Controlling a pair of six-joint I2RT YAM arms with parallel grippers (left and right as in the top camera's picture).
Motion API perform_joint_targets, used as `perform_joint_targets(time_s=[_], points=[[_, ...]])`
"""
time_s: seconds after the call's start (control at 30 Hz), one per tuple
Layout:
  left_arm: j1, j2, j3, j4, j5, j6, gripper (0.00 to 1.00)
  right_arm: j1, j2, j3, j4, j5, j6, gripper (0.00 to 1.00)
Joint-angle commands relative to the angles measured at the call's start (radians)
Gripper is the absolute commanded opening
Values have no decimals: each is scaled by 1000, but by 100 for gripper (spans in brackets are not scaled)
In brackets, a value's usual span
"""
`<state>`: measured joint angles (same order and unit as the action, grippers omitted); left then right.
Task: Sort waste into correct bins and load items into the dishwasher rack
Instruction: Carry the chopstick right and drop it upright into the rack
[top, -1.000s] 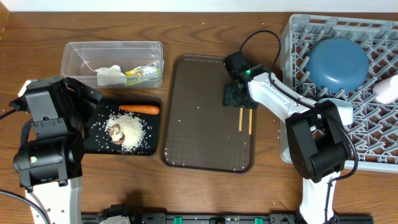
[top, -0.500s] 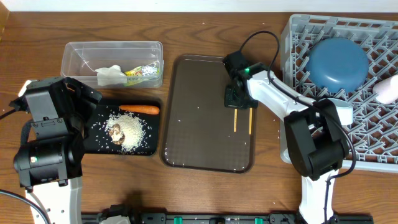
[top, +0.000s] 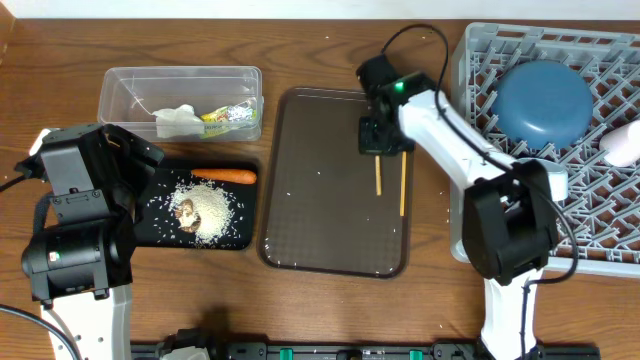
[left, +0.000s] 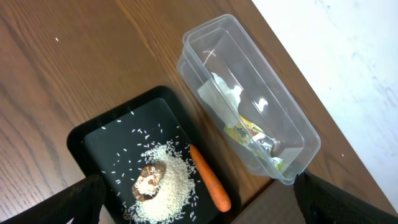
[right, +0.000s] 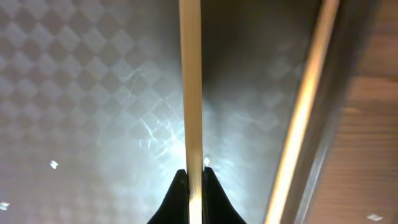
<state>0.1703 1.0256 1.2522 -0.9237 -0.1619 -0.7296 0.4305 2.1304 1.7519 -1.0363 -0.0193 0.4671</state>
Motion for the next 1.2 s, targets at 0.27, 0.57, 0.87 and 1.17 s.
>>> perform_joint_targets(time_s=[0.27, 0.57, 0.87, 1.17], points=[[6, 2, -3, -3, -14, -1, 98, -256, -236, 114, -81, -12, -318, 1], [6, 2, -3, -3, -14, -1, 98, -471, -229, 111, -51, -76, -442, 1], [6, 2, -3, -3, -14, -1, 98, -499, -152, 111, 21, -75, -445, 1], [6, 2, -3, -3, -14, -1, 98, -499, -92, 111, 86, -60, -419, 2]])
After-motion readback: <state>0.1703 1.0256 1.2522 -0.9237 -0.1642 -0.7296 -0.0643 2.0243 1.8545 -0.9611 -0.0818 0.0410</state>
